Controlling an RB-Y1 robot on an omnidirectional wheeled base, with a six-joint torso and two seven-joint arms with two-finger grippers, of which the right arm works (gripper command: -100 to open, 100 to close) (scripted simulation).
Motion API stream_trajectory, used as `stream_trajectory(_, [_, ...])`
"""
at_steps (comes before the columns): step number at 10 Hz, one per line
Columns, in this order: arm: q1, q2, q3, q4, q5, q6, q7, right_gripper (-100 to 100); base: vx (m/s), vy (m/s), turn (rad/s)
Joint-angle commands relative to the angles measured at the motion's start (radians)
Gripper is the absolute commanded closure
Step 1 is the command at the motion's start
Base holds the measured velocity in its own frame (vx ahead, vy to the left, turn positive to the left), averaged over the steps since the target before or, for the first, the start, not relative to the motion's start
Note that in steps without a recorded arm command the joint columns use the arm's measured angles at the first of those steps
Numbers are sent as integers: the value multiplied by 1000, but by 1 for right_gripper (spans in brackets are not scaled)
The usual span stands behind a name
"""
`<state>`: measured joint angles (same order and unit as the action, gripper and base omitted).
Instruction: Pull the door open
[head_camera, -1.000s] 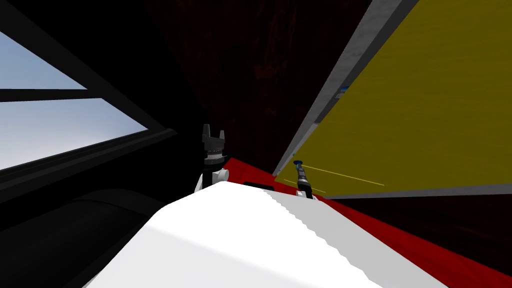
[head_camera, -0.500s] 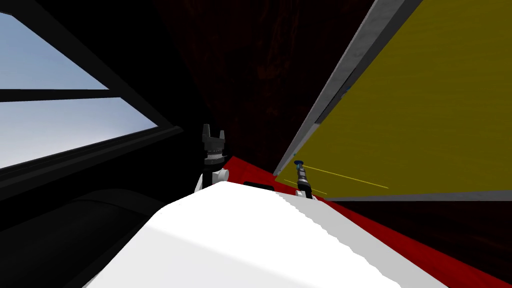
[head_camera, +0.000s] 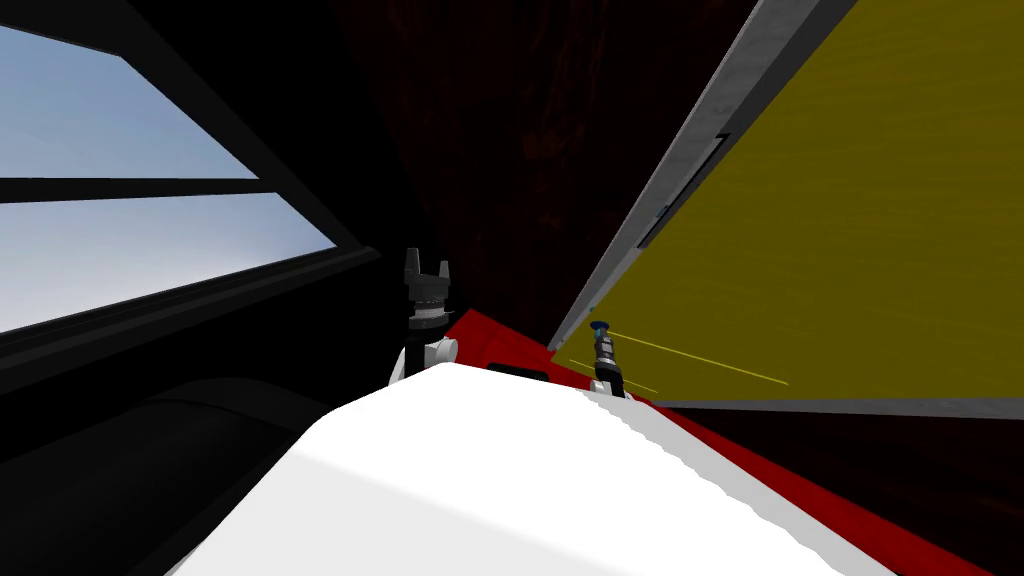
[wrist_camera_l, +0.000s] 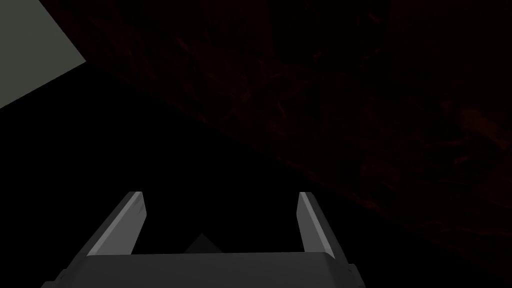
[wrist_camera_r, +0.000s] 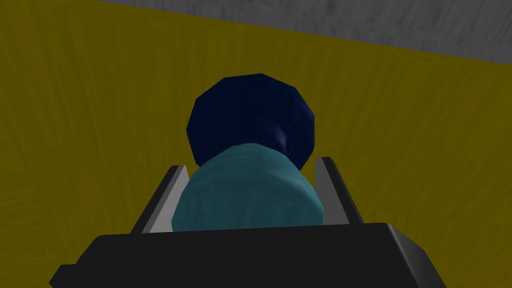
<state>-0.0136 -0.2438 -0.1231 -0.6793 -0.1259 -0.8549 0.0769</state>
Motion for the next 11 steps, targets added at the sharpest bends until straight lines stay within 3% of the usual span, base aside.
stream_trajectory(1, [-9, 5, 10, 1, -18, -3, -50, 100, -47, -18, 83])
stream_trajectory(11, [-18, -1, 26, 12, -105, -2, -263, 100, -48, -19, 78])
